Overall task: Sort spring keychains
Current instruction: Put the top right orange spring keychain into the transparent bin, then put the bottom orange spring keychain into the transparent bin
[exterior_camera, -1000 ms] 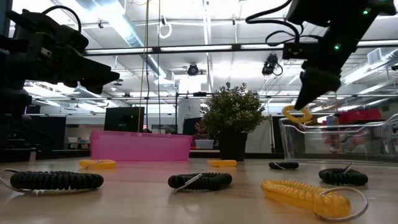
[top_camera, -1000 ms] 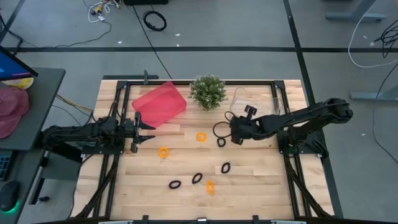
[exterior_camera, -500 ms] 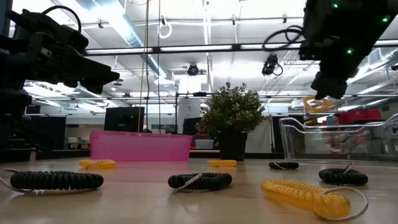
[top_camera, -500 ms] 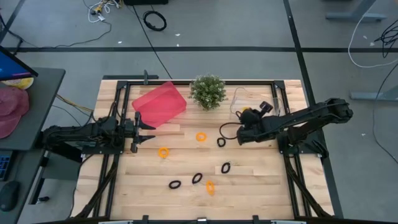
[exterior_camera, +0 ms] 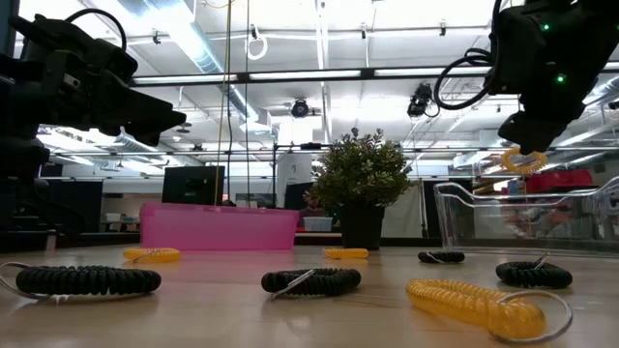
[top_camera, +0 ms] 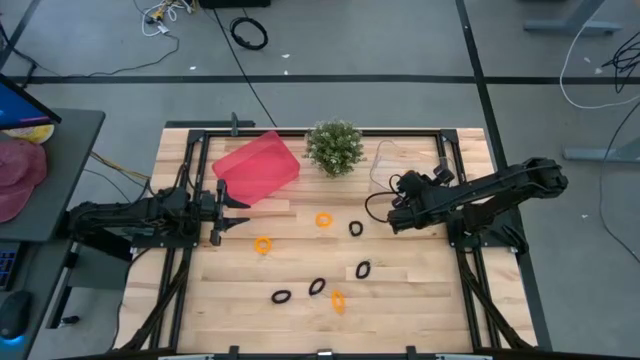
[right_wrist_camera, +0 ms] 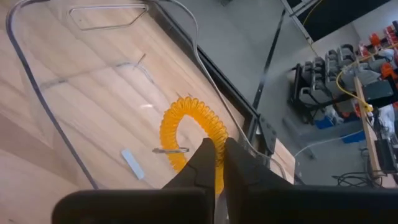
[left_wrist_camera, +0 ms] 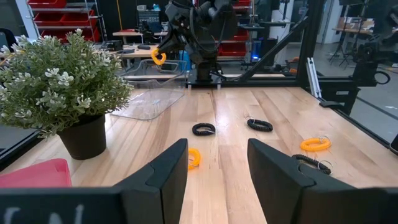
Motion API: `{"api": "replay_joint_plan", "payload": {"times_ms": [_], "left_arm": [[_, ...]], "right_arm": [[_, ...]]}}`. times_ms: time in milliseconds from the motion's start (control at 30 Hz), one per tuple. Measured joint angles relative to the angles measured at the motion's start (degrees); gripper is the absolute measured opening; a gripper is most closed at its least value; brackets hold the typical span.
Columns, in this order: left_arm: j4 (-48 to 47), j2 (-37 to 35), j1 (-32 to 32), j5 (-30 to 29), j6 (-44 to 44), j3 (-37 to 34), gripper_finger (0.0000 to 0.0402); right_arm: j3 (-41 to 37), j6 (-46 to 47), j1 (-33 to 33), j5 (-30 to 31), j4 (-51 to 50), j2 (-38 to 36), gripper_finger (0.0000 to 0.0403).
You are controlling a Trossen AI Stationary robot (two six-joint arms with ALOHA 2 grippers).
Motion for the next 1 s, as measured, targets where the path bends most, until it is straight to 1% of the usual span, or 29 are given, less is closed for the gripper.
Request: {"api": "replay_joint_plan", "payload": {"times_ms": [100,233,500,733,867,1000], "left_arm": [[0.0,0.0,0.0,0.0,0.0,0.0,0.0172],[0.0,0.0,0.0,0.0,0.0,0.0,0.0172],[0.0,0.0,0.0,0.0,0.0,0.0,0.0172],[0.0,0.0,0.0,0.0,0.0,0.0,0.0172],[0.0,0.0,0.0,0.0,0.0,0.0,0.0172],[0.0,0.0,0.0,0.0,0.0,0.0,0.0172]], "right_arm": [[0.0,0.0,0.0,-0.2,0.0,0.0,0.0019],[0.1,-0.9,0.0,-2.4,0.0,0.0,0.0048],[0.1,0.1,0.0,-2.6,0.0,0.0,0.0119],[0.1,-0.9,0.0,-2.6,0.2,0.0,0.0183],[0.1,-1.1,0.0,-2.6,0.6,0.0,0.0204],[0.1,-1.2,0.0,-3.0,1.2,0.0,0.0211]]}}
